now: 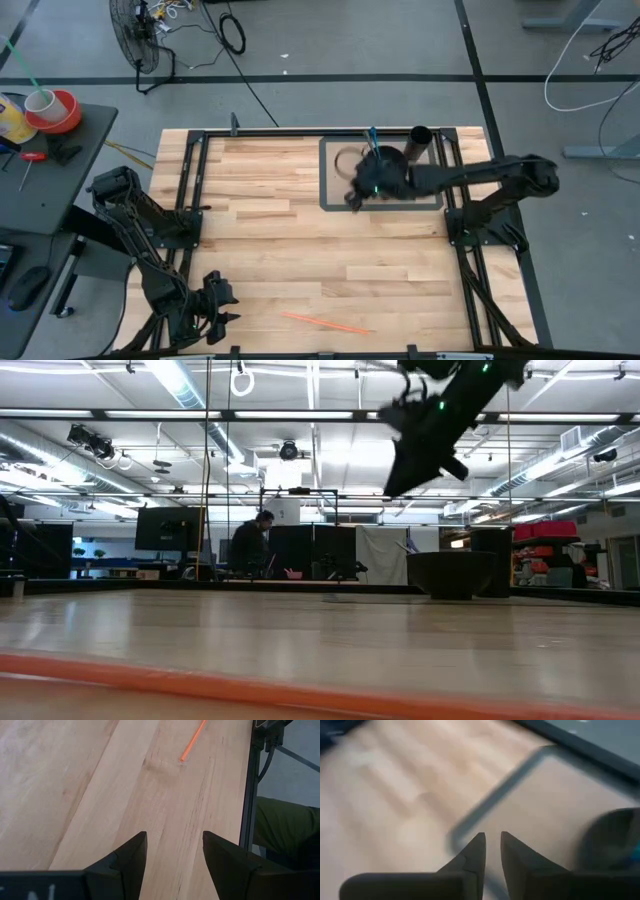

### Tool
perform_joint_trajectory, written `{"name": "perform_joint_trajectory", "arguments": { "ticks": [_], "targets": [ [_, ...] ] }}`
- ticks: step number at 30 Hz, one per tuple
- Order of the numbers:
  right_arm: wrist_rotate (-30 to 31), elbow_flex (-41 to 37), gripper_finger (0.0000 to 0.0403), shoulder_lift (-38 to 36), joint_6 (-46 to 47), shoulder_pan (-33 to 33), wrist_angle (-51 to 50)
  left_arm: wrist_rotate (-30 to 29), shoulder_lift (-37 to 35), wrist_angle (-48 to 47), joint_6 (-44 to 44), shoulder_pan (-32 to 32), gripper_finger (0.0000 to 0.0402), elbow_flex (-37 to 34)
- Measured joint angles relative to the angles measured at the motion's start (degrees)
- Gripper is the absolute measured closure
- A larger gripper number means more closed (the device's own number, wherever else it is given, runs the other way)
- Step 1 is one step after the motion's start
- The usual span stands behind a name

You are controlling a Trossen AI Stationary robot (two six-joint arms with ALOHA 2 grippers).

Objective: Pick & Place Utensil
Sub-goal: Put the orange straw into the black cup

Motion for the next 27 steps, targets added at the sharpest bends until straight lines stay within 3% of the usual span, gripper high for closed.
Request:
{"name": "perform_joint_trajectory", "arguments": {
  "ticks": [7,13,21,27],
  "targets": [
    [4.3,6.0,0.0346,6.1,2.0,18.3,4.5,0.0,0.0,0.5,0.0,0.0,0.0204,0.0],
    [4.8,17.5,0.0346,18.7,-3.3,28.3,4.2,0.0,0.0,1.5,0.0,0.0,0.0204,0.0],
    [-6.1,34.3,0.0346,36.8,-13.1,33.1,2.1,0.0,0.0,2.1,0.0,0.0,0.0204,0.0],
    [-13.9,40.9,0.0346,43.7,-16.1,35.3,-3.1,0.0,0.0,2.2,0.0,0.0,0.0204,0.0]
  ]
}}
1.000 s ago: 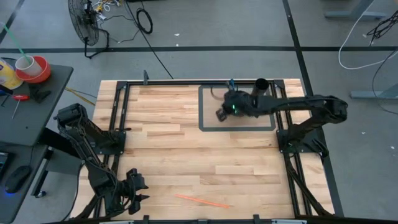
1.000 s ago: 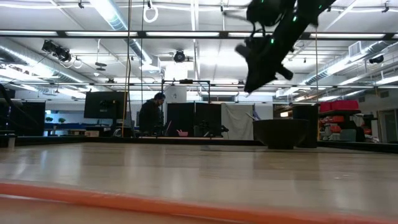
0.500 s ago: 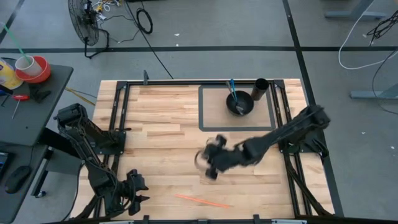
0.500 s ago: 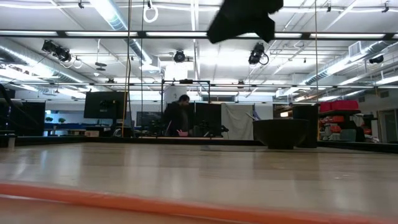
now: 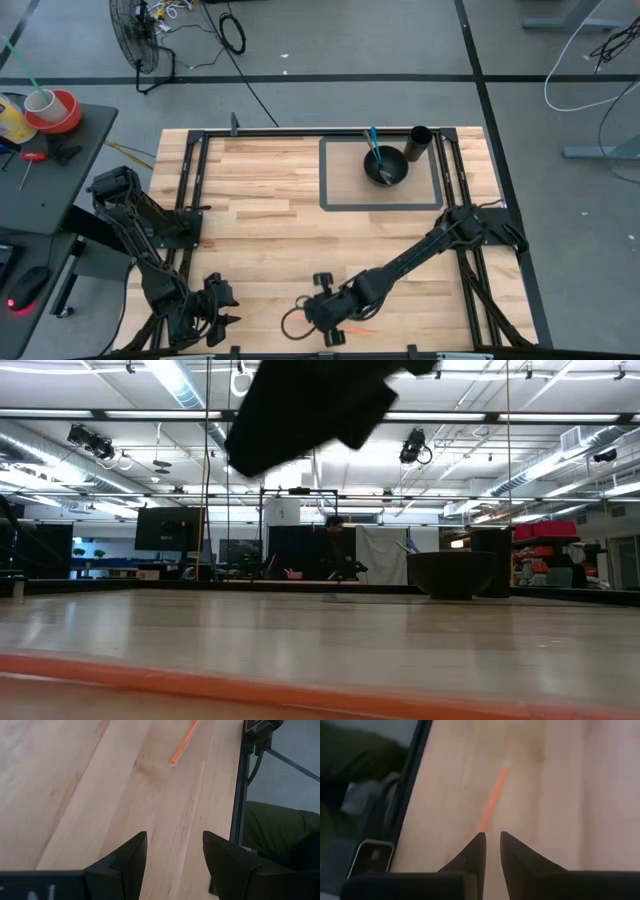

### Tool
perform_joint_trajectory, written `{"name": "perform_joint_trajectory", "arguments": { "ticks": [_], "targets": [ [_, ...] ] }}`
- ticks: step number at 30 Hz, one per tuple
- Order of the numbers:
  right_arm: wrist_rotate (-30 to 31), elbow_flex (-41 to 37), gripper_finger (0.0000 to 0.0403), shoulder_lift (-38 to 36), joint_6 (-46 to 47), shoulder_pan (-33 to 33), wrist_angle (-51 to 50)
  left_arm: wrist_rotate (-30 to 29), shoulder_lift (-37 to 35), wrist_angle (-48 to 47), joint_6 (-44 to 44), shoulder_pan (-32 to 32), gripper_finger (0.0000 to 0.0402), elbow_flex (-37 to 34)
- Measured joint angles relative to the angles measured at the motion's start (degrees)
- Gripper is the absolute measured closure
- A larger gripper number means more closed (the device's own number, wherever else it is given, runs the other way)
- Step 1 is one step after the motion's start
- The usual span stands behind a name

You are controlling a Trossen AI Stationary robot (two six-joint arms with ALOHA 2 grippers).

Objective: Pick & Place Utensil
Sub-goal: Put the orange straw into the black cup

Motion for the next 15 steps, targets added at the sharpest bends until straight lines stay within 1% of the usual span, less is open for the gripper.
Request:
{"name": "perform_joint_trajectory", "arguments": {
  "ticks": [2,5,7,11,12,15],
  "targets": [
    [-1.4,0.1,0.0346,0.7,-1.4,0.8,-0.6,0.0,0.0,0.0,0.0,0.0,0.0204,0.0],
    [-1.6,0.2,0.0340,1.2,-3.0,2.0,-1.6,0.0,0.0,0.0,0.0,0.0,0.0204,0.0],
    [-1.9,0.2,0.0333,1.2,-3.1,2.5,-4.2,0.0,0.0,0.2,0.0,0.0,0.0204,0.0],
    [-1.8,-0.8,0.0314,1.2,-3.5,3.1,-5.4,0.0,0.0,0.5,0.0,0.0,0.0204,0.0],
    [-2.3,-1.1,0.0308,1.2,-3.5,3.3,-5.3,0.0,0.0,0.6,0.0,0.0,0.0204,0.0],
    [-6.8,-2.7,0.0297,1.2,-3.6,4.3,-3.6,0.0,0.0,0.9,0.0,0.0,0.0204,0.0]
  ]
}}
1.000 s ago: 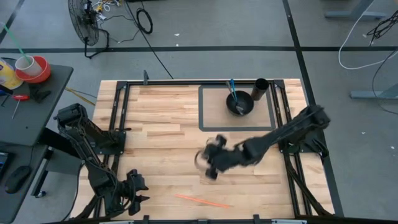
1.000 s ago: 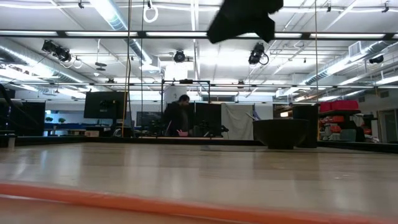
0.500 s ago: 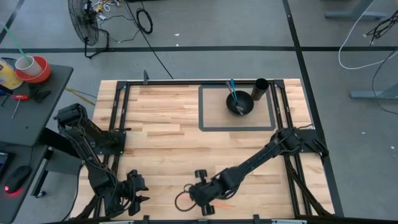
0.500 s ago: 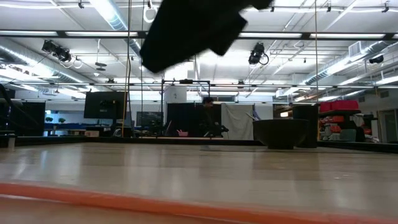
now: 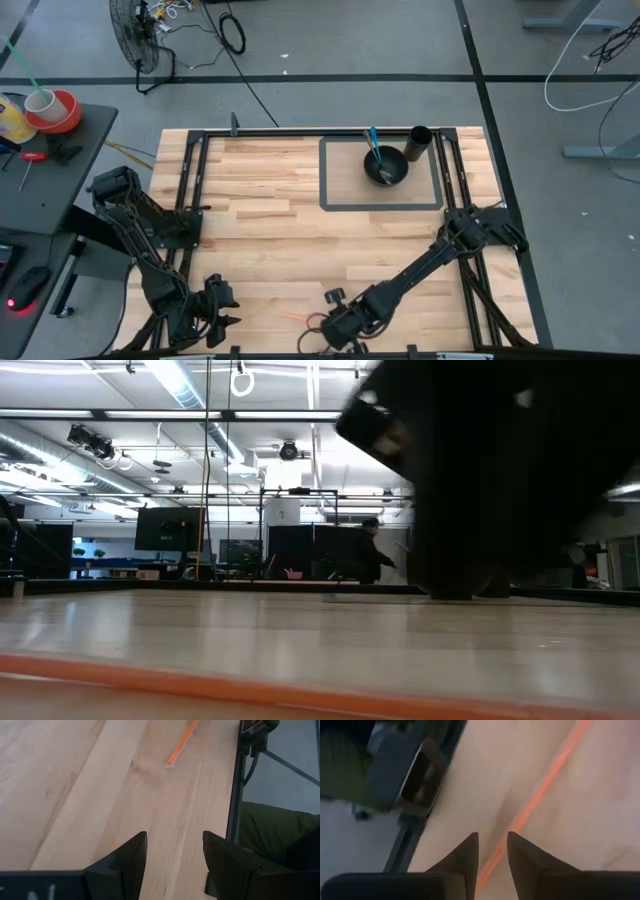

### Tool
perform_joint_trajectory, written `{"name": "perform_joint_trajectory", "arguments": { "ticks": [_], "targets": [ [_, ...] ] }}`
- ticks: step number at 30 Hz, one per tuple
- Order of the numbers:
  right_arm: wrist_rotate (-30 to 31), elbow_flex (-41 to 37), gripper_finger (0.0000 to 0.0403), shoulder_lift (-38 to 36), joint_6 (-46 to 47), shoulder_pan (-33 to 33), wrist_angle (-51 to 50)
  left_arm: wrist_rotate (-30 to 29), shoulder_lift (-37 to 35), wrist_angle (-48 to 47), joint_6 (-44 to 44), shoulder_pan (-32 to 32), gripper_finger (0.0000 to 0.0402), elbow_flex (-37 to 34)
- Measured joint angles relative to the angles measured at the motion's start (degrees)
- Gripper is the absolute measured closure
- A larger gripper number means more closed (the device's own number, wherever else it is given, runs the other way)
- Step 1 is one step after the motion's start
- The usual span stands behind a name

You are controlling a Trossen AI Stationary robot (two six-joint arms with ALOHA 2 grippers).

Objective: Pick & Place Utensil
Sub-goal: Put the orange straw into the black cup

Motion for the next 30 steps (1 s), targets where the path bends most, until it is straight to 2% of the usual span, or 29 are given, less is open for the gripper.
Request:
{"name": "perform_joint_trajectory", "arguments": {
  "ticks": [4,12,16,24,27,30],
  "targets": [
    [-0.6,-2.6,0.0293,0.0,-0.2,1.4,1.1,0.0,0.0,0.3,0.0,0.0,0.0204,0.0],
    [7.0,-6.7,0.0296,-0.1,2.9,2.4,2.7,0.0,0.0,0.6,0.0,0.0,0.0204,0.0],
    [7.5,-6.7,0.0316,-0.3,2.9,2.5,1.8,0.0,0.0,0.8,0.0,0.0,0.0204,0.0],
    [7.9,-6.8,0.0389,-0.5,2.9,2.4,0.2,0.0,0.0,0.8,0.0,0.0,0.0204,0.0],
    [9.9,-6.8,0.0396,-0.7,2.9,2.3,0.0,0.0,0.0,0.8,0.0,0.0,0.0204,0.0],
    [12.6,-7.0,0.0386,-1.5,2.9,1.9,-1.5,0.0,0.0,0.8,0.0,0.0,0.0204,0.0]
  ]
}}
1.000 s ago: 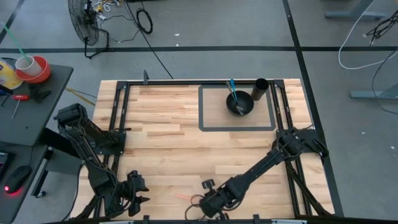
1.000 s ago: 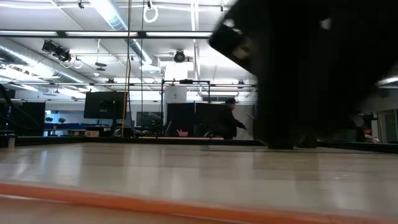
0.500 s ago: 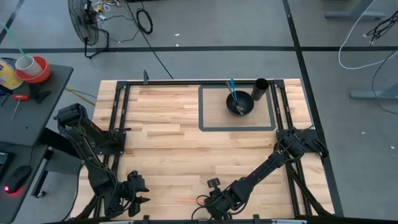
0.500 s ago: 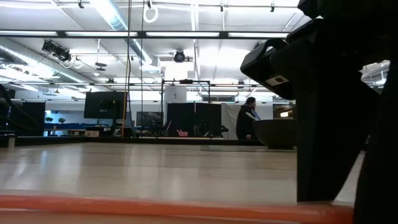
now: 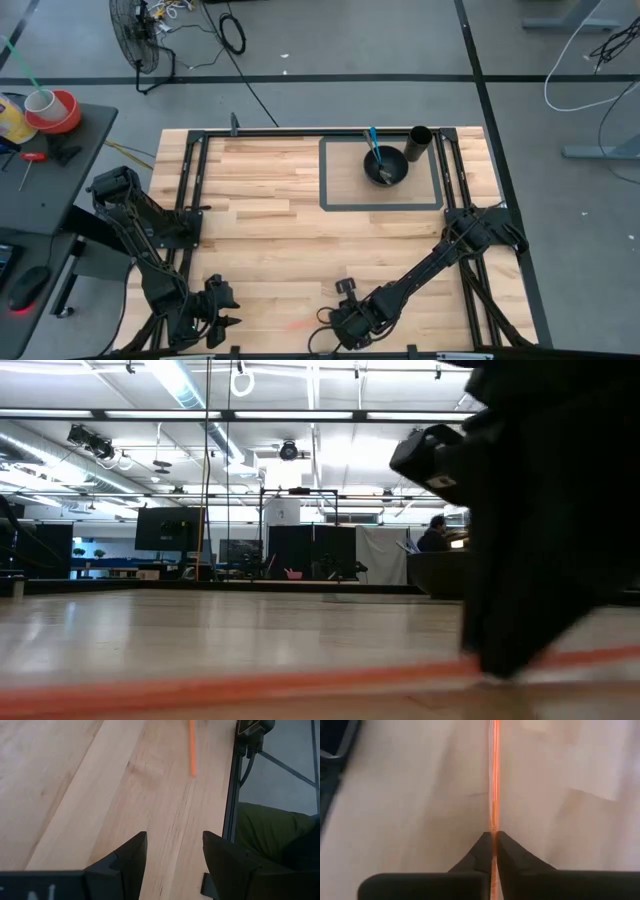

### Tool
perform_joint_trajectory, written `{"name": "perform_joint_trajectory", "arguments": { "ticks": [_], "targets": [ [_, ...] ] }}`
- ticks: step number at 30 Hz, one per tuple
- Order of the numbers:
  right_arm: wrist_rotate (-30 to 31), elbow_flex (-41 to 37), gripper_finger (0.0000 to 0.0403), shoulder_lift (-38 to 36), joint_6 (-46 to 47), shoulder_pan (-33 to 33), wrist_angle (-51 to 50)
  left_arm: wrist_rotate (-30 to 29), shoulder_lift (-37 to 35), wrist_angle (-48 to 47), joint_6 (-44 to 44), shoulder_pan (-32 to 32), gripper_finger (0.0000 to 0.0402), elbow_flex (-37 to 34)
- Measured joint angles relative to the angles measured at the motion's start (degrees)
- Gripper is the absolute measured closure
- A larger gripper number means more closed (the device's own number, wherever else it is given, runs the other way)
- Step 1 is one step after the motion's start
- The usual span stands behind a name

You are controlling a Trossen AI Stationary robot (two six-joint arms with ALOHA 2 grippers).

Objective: Pick & Place Utensil
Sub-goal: Put the orange straw into the black cup

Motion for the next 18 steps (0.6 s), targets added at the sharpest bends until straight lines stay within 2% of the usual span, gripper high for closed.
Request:
{"name": "perform_joint_trajectory", "arguments": {
  "ticks": [4,9,15,18],
  "targets": [
    [4.4,0.1,0.0377,-4.6,1.6,-1.1,-5.5,0.0,0.0,0.0,0.0,0.0,0.0204,0.0],
    [11.5,0.1,0.0388,-12.4,4.6,-2.4,-13.3,0.0,0.0,0.0,0.0,0.0,0.0204,0.0],
    [26.7,0.1,0.0391,-23.1,16.8,-4.4,-22.1,0.0,0.0,0.1,0.0,0.0,0.0204,0.0],
    [32.4,0.1,0.0391,-27.8,24.5,-5.5,-29.4,0.0,0.0,0.6,0.0,0.0,0.0204,0.0]
  ]
}}
